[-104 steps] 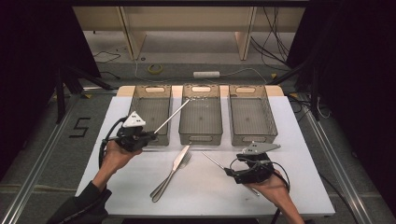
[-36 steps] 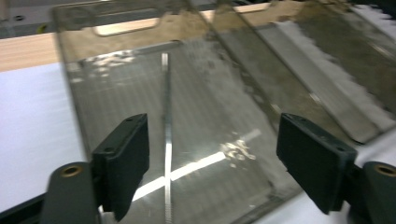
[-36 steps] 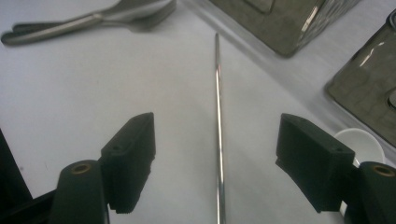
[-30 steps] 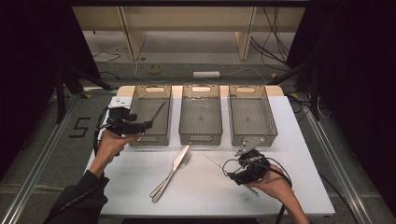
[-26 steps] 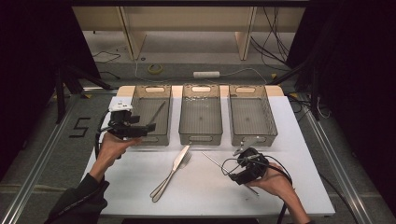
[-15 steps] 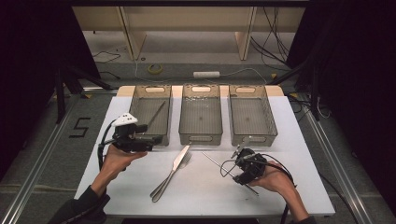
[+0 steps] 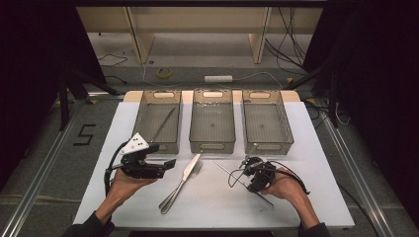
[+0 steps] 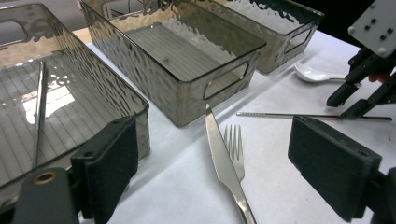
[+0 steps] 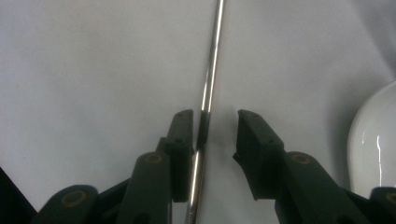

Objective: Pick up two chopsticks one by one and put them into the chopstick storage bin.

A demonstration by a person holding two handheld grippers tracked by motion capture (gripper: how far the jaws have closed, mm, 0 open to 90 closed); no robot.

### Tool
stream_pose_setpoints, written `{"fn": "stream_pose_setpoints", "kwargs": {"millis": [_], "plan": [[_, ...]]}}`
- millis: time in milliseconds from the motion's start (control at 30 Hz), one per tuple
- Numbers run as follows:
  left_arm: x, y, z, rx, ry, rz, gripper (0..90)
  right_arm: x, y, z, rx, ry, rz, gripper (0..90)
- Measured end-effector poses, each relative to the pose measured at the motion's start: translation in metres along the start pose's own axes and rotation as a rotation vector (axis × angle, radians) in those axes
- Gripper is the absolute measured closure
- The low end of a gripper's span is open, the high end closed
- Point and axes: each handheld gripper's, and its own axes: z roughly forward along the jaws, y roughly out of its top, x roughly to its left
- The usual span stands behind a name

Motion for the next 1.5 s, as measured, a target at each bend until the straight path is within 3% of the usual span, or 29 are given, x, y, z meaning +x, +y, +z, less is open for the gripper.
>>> {"fn": "stream_pose_setpoints", "kwargs": {"millis": [167,267,600,967,1133,1367,1500], "plan": [[-0.003,-0.007,0.000,0.011,0.007,0.019,15.9,0.002,0.003,0.001,0.013,0.004,-0.011,70.5],[-0.002,-0.010,-0.001,0.009,0.008,0.003,15.9,0.003,0.004,0.003,0.028,0.002,-0.017,72.8],[-0.005,-0.015,0.000,0.026,0.003,0.011,15.9,0.003,0.006,0.007,0.051,0.003,-0.032,81.7],[-0.009,-0.015,0.001,0.031,-0.006,0.026,16.0,0.001,0.008,0.007,0.065,0.017,-0.022,85.5],[-0.010,-0.015,0.002,0.028,-0.011,0.024,16.0,0.003,0.010,0.007,0.074,0.005,-0.052,85.9],[-0.013,-0.013,0.004,0.029,-0.027,0.041,16.2,0.006,0.009,-0.010,0.013,0.006,-0.095,86.1],[-0.018,-0.011,0.006,0.046,-0.058,0.060,16.4,0.008,0.009,-0.020,-0.014,-0.003,-0.113,86.1]]}}
